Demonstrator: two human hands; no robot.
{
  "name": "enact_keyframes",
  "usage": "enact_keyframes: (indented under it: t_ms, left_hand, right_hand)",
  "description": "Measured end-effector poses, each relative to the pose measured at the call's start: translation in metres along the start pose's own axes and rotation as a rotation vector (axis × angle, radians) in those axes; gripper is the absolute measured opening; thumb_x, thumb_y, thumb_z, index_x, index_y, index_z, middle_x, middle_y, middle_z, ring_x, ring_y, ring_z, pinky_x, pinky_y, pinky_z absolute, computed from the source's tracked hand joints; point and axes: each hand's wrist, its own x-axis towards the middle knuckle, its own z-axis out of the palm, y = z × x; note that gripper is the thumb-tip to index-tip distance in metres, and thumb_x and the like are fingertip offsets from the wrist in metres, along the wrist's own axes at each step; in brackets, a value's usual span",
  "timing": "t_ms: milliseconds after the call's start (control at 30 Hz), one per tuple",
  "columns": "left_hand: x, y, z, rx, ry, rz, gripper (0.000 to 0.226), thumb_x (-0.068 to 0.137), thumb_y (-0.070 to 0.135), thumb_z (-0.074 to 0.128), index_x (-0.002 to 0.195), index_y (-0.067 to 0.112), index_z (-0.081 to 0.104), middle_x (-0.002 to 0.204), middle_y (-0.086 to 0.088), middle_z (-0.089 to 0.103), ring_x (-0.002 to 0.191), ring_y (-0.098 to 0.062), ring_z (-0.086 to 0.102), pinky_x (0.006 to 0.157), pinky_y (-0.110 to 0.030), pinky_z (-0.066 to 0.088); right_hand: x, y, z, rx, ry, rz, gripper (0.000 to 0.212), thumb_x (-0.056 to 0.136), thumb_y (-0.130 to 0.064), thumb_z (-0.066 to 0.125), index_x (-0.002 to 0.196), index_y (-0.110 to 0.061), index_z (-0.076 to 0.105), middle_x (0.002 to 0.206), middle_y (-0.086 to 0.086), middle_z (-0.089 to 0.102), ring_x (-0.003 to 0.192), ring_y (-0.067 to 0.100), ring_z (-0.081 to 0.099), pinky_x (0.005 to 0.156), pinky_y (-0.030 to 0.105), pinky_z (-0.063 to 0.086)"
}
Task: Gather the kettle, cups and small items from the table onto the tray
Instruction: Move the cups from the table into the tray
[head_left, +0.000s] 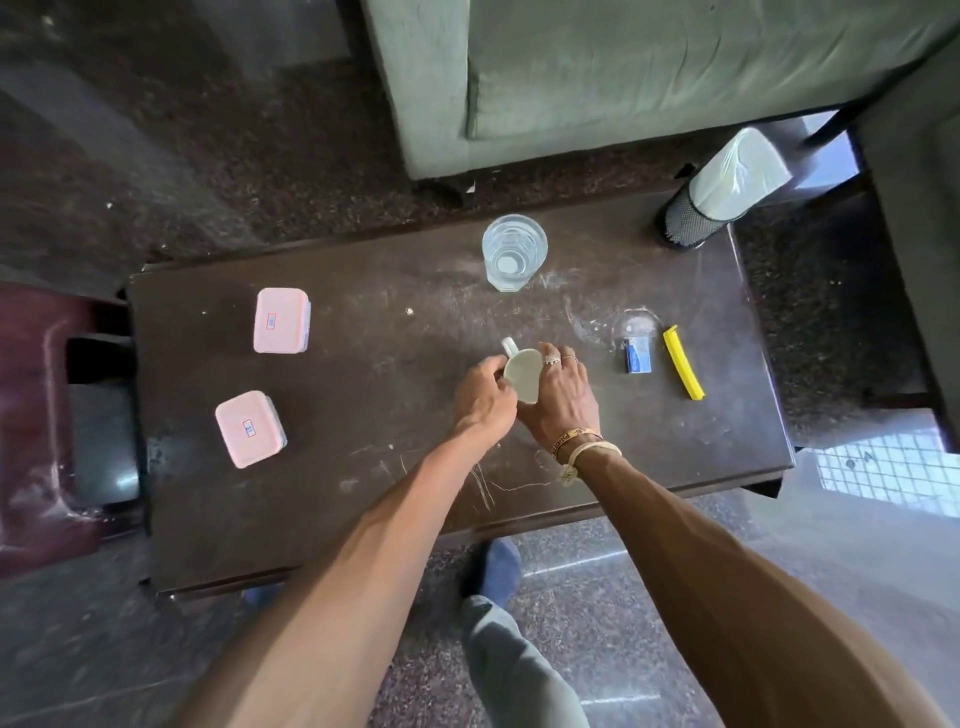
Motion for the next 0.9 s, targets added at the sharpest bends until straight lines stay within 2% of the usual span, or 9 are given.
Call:
enact_keyframes:
  t_ms: [100,233,300,400,500,633,800,900]
  left_hand:
    - [-0.016,-0.003,-0.014,-0.084,0.019,0.021,0.037,0.096,0.006,0.049,0.13,0.014,0.062,0.128,-0.006,0.067,0.115,-0.025,0.063,0.089,-0.024,0.046]
    - [-0.043,-0.008,-0.046,-0.237,0.056,0.016,0.036,0.094,-0.001,0.048,0.123,0.011,0.065,0.124,-0.008,0.068,0.113,-0.023,0.063,0.093,-0.023,0.046]
    - [-0.055,-0.012,-0.063,-0.298,0.08,0.002,0.038,0.093,-0.006,0.046,0.124,0.008,0.063,0.126,-0.011,0.066,0.117,-0.026,0.061,0.101,-0.027,0.047]
    - [-0.084,-0.018,-0.102,-0.393,0.116,-0.017,0.037,0.096,-0.008,0.042,0.129,0.001,0.057,0.133,-0.015,0.057,0.122,-0.027,0.057,0.097,-0.022,0.043]
    - [-0.11,-0.027,-0.149,-0.501,0.2,-0.008,0.037,0.091,-0.016,0.043,0.123,-0.01,0.061,0.129,-0.025,0.061,0.12,-0.034,0.06,0.104,-0.034,0.046]
    - [-0.144,-0.057,-0.217,-0.534,0.328,-0.034,0.036,0.089,-0.009,0.052,0.118,0.003,0.07,0.118,-0.015,0.071,0.11,-0.029,0.067,0.098,-0.044,0.053]
    - [-0.182,-0.114,-0.3,-0.594,0.462,-0.031,0.034,0.082,0.006,0.056,0.105,0.019,0.077,0.098,-0.001,0.078,0.09,-0.021,0.074,0.084,-0.046,0.06]
    - [-0.202,-0.153,-0.344,-0.677,0.531,-0.036,0.035,0.07,0.02,0.05,0.093,0.028,0.076,0.091,0.0,0.078,0.084,-0.02,0.075,0.082,-0.039,0.061]
  right_hand:
    - [-0.015,-0.01,-0.008,-0.012,0.027,-0.027,0.085,0.076,-0.05,0.077,0.141,-0.01,0.04,0.132,0.01,0.048,0.122,0.03,0.05,0.1,0.042,0.046]
    - [-0.042,-0.039,-0.023,-0.062,0.067,-0.103,0.081,0.071,-0.054,0.078,0.133,-0.012,0.047,0.124,0.007,0.053,0.113,0.028,0.053,0.097,0.039,0.044]
    - [-0.053,-0.054,-0.029,-0.067,0.09,-0.137,0.08,0.068,-0.055,0.078,0.129,-0.011,0.051,0.119,0.007,0.056,0.108,0.029,0.055,0.093,0.039,0.044]
    - [-0.071,-0.09,-0.039,-0.075,0.092,-0.237,0.077,0.063,-0.057,0.076,0.123,-0.013,0.055,0.113,0.006,0.058,0.102,0.03,0.057,0.087,0.04,0.046]
    - [-0.088,-0.136,-0.045,-0.083,0.065,-0.339,0.079,0.062,-0.057,0.076,0.125,-0.015,0.054,0.114,0.005,0.057,0.102,0.03,0.057,0.088,0.04,0.046]
    - [-0.113,-0.207,-0.039,-0.092,0.031,-0.475,0.085,0.065,-0.055,0.076,0.134,-0.012,0.051,0.122,0.009,0.057,0.112,0.032,0.054,0.096,0.042,0.045]
    - [-0.144,-0.303,-0.017,-0.118,-0.024,-0.658,0.088,0.064,-0.045,0.081,0.139,-0.014,0.049,0.126,0.008,0.054,0.114,0.031,0.053,0.097,0.039,0.044]
    - [-0.165,-0.359,0.004,-0.118,-0.035,-0.753,0.085,0.067,-0.047,0.082,0.138,-0.014,0.051,0.125,0.01,0.056,0.114,0.032,0.054,0.097,0.041,0.046]
